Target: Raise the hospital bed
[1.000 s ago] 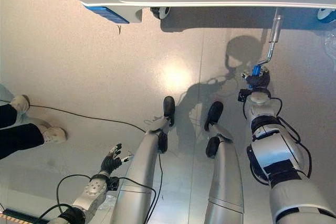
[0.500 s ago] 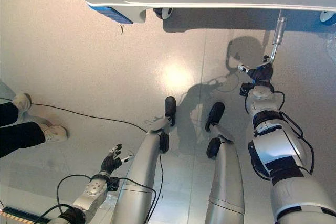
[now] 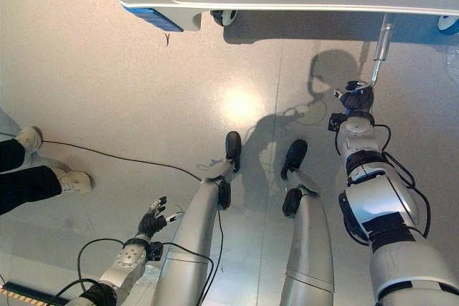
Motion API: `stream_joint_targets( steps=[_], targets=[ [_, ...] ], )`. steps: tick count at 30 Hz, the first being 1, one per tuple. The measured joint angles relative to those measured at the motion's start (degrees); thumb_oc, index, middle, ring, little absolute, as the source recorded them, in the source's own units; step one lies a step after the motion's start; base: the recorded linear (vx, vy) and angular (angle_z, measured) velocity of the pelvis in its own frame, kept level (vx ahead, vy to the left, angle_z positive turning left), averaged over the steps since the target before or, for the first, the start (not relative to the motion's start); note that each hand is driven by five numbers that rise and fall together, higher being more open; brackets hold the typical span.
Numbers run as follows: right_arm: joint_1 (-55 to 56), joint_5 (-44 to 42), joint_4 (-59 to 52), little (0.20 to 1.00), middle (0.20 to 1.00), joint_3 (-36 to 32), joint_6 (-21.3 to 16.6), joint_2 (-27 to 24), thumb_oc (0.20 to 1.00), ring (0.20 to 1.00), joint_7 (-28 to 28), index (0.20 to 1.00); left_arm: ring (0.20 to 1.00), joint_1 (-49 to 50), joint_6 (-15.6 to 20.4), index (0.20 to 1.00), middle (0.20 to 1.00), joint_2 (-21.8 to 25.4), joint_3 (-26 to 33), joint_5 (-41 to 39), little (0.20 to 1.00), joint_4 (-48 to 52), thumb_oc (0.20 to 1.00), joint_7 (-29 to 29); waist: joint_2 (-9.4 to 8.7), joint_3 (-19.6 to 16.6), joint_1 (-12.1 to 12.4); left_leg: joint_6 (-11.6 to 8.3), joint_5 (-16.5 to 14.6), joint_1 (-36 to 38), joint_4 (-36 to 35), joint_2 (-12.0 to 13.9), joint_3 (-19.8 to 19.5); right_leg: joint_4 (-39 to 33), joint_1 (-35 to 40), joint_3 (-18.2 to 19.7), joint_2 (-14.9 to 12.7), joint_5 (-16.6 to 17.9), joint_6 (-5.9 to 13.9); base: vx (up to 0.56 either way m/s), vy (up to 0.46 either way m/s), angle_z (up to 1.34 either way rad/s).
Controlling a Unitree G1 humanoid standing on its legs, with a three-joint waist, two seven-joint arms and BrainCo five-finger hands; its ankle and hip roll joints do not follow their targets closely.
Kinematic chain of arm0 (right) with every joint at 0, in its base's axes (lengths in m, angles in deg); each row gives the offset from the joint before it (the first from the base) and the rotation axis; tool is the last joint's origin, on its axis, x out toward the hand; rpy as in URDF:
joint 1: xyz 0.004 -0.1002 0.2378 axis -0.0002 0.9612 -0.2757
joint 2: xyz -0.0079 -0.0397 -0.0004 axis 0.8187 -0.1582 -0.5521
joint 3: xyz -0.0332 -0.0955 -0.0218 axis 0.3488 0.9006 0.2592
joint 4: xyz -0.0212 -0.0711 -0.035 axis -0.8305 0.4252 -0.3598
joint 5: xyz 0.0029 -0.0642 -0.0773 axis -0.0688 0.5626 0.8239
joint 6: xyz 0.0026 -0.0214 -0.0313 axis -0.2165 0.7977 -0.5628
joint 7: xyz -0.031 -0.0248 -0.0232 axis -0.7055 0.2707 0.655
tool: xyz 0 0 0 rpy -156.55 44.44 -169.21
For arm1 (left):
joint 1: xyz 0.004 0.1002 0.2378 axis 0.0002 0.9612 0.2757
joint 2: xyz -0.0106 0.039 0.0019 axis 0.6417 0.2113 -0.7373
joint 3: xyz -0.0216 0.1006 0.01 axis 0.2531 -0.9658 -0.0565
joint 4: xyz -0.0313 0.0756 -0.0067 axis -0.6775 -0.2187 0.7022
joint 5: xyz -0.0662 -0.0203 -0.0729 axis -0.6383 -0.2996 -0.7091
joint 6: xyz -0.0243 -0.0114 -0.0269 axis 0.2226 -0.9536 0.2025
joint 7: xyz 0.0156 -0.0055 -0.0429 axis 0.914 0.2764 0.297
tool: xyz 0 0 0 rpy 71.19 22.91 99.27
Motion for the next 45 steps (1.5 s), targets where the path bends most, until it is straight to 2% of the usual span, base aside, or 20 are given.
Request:
stream_joint_targets(
  steps=[45],
  targets=[
    [1.45, 0.38, 0.92, 0.200, 0.200, -0.15, 0.01, 1.67, 0.200, 0.200, 0.04, 0.200, 1.000, 0.00, -0.03, 1.000, 1.000, 0.10, 0.22, 0.04, 1.000, -0.23, 1.000, 0.02, 0.00, 0.00, -0.03, 0.10, 0.07, 0.73, -0.39, 0.03, 0.00, -0.80, 0.90, -0.04, 0.15, 0.46, -0.02, 0.00, 0.000, 0.00]
  ],
)
